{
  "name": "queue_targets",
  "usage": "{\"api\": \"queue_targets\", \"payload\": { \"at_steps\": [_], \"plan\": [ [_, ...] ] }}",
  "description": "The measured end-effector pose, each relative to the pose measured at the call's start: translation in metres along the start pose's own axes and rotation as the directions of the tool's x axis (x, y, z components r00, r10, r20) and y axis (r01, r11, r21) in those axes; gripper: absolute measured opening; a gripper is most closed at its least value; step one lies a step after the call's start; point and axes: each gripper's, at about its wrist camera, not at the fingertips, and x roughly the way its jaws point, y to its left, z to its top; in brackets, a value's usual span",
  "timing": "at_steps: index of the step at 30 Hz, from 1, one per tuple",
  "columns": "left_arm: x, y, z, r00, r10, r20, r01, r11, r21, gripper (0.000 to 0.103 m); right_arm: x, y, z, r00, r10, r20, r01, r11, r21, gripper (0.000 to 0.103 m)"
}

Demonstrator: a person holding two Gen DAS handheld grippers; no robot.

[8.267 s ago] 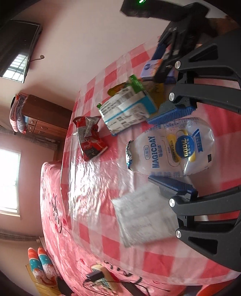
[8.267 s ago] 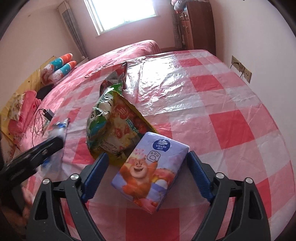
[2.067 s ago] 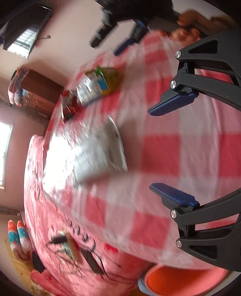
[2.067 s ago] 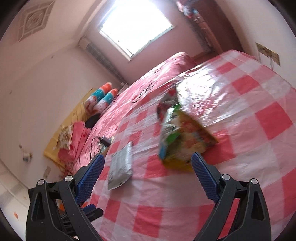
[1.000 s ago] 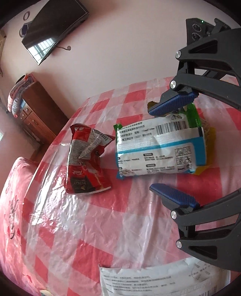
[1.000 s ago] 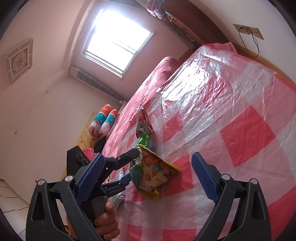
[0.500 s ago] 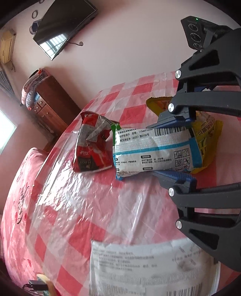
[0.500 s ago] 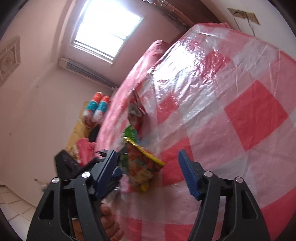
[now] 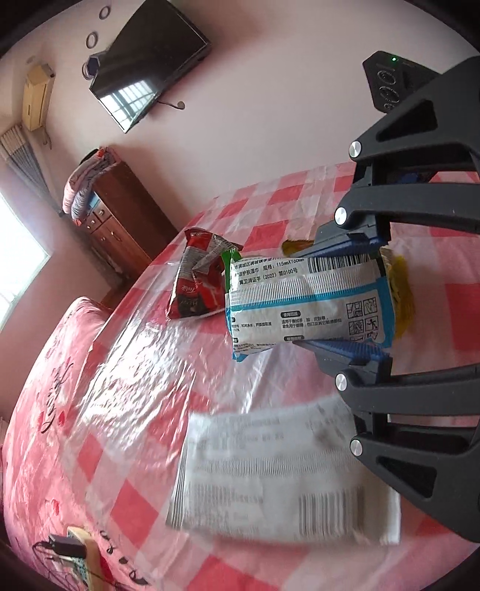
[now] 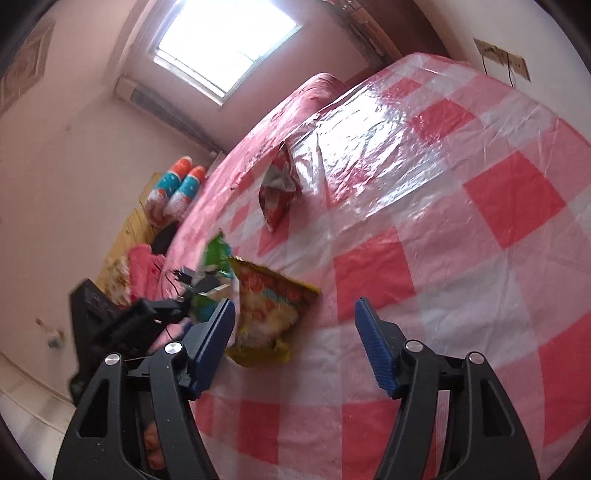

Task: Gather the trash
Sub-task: 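Grasp the yellow chip bag with the right gripper while the left gripper holds its bag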

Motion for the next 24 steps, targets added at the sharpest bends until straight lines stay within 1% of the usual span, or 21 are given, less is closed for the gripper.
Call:
{"api": "queue_targets", "payload": {
  "at_steps": [3, 4, 6, 11, 13, 15, 17, 18, 24],
  "plan": [
    [-0.016, 0.007, -0.005, 1.000, -0.020, -0.001, 0.020, 1.000, -0.003, 0.040, 0.007, 0.011, -0.005, 0.999, -0.033, -0.007, 0.032, 0.998, -0.054, 0.068],
    [-0.021, 0.009, -0.008, 1.000, -0.024, 0.001, 0.024, 1.000, 0.001, 0.040, 0.012, 0.015, -0.006, 0.999, -0.043, -0.022, 0.041, 0.996, -0.077, 0.068],
    [-0.033, 0.012, -0.012, 1.000, -0.017, 0.011, 0.017, 1.000, 0.009, 0.040, 0.022, 0.018, -0.007, 0.997, -0.064, -0.040, 0.060, 0.994, -0.095, 0.068],
    [-0.058, 0.027, -0.023, 1.000, -0.014, 0.015, 0.014, 1.000, 0.007, 0.040, 0.037, 0.027, -0.008, 0.991, -0.126, -0.036, 0.119, 0.981, -0.155, 0.068],
    [-0.071, 0.035, -0.031, 1.000, -0.005, 0.005, 0.005, 1.000, 0.006, 0.040, 0.043, 0.032, -0.006, 0.990, -0.133, -0.040, 0.124, 0.978, -0.167, 0.068],
    [-0.081, 0.042, -0.038, 1.000, 0.007, 0.002, -0.007, 1.000, 0.015, 0.040, 0.053, 0.042, -0.007, 0.985, -0.166, -0.043, 0.153, 0.962, -0.227, 0.068],
    [-0.090, 0.050, -0.044, 1.000, 0.021, 0.003, -0.021, 1.000, 0.017, 0.040, 0.060, 0.049, -0.009, 0.980, -0.196, -0.042, 0.178, 0.947, -0.267, 0.060],
    [-0.095, 0.054, -0.047, 1.000, 0.026, 0.002, -0.026, 0.999, 0.019, 0.040, 0.062, 0.051, -0.010, 0.978, -0.203, -0.039, 0.185, 0.943, -0.278, 0.060],
    [-0.119, 0.069, -0.060, 0.999, 0.052, 0.002, -0.052, 0.997, 0.048, 0.040, 0.076, 0.061, -0.006, 0.967, -0.252, -0.044, 0.226, 0.921, -0.316, 0.059]
  ]
}}
